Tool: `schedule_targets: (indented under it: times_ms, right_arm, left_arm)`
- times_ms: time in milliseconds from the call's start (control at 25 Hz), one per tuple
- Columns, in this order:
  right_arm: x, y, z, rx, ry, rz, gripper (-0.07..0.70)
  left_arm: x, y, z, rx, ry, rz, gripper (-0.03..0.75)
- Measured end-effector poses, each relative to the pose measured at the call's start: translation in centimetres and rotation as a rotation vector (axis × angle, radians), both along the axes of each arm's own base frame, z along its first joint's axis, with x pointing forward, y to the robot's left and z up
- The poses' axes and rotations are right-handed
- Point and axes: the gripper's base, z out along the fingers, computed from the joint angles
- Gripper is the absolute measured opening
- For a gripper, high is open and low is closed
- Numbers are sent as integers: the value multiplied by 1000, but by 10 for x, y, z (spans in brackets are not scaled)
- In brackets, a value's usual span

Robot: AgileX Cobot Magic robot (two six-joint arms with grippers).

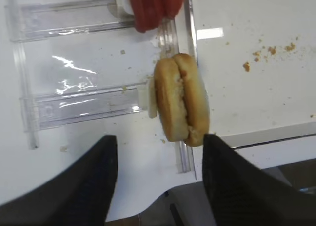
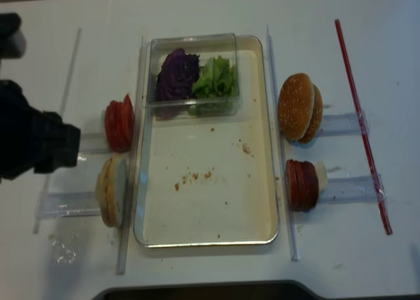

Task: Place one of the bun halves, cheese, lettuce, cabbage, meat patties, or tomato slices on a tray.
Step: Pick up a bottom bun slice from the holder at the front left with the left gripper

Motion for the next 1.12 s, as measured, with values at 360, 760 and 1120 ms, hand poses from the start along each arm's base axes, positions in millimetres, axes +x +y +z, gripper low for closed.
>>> schedule_targets:
  times_ms: [360, 760, 1120]
  right_arm:
    - [0, 0, 0, -1, 0, 1, 586]
    - [0, 0, 0, -1, 0, 1, 585]
    - [0, 0, 0, -1, 0, 1, 585]
  left_arm:
    - [21, -46, -24, 64, 125, -88, 358]
    - [52, -67, -58, 106, 259, -68, 358]
    - [59, -72, -65, 96, 293, -61, 340]
